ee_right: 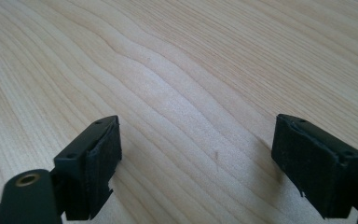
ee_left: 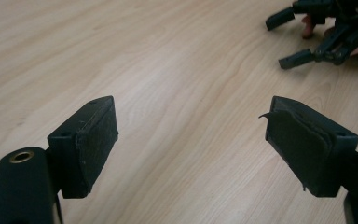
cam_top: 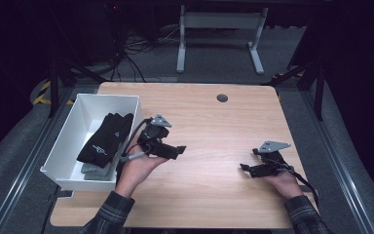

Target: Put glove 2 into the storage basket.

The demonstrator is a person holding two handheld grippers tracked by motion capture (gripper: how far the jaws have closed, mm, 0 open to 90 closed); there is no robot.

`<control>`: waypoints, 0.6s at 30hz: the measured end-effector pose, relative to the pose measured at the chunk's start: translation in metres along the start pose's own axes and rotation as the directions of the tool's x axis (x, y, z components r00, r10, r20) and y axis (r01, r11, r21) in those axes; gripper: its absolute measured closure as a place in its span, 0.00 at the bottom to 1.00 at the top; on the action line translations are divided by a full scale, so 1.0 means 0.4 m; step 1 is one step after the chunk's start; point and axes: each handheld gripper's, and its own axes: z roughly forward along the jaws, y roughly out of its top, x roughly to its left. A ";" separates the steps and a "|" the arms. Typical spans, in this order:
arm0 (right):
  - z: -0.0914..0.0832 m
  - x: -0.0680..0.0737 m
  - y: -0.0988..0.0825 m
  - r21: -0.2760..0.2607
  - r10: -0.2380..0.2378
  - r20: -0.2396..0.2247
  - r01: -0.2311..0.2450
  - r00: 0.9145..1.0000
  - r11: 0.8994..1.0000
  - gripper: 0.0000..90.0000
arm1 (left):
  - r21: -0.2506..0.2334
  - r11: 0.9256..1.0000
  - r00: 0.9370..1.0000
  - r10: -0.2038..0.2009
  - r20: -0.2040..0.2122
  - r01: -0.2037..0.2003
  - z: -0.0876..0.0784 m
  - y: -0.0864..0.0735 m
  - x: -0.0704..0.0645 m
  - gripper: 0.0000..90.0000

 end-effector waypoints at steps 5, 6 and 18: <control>0.000 0.000 0.000 0.000 0.000 0.000 0.000 1.000 1.000 0.18 | 0.030 0.999 0.999 0.033 0.005 -0.033 0.074 -0.026 -0.027 0.19; 0.000 0.000 0.000 0.000 0.000 0.000 0.000 1.000 1.000 0.18 | 0.030 0.999 0.999 0.033 0.005 -0.033 0.074 -0.026 -0.027 0.19; 0.000 0.000 0.000 0.000 0.000 -0.001 0.000 1.000 1.000 0.18 | 0.095 0.988 0.992 0.123 0.002 -0.122 0.213 -0.106 -0.058 0.17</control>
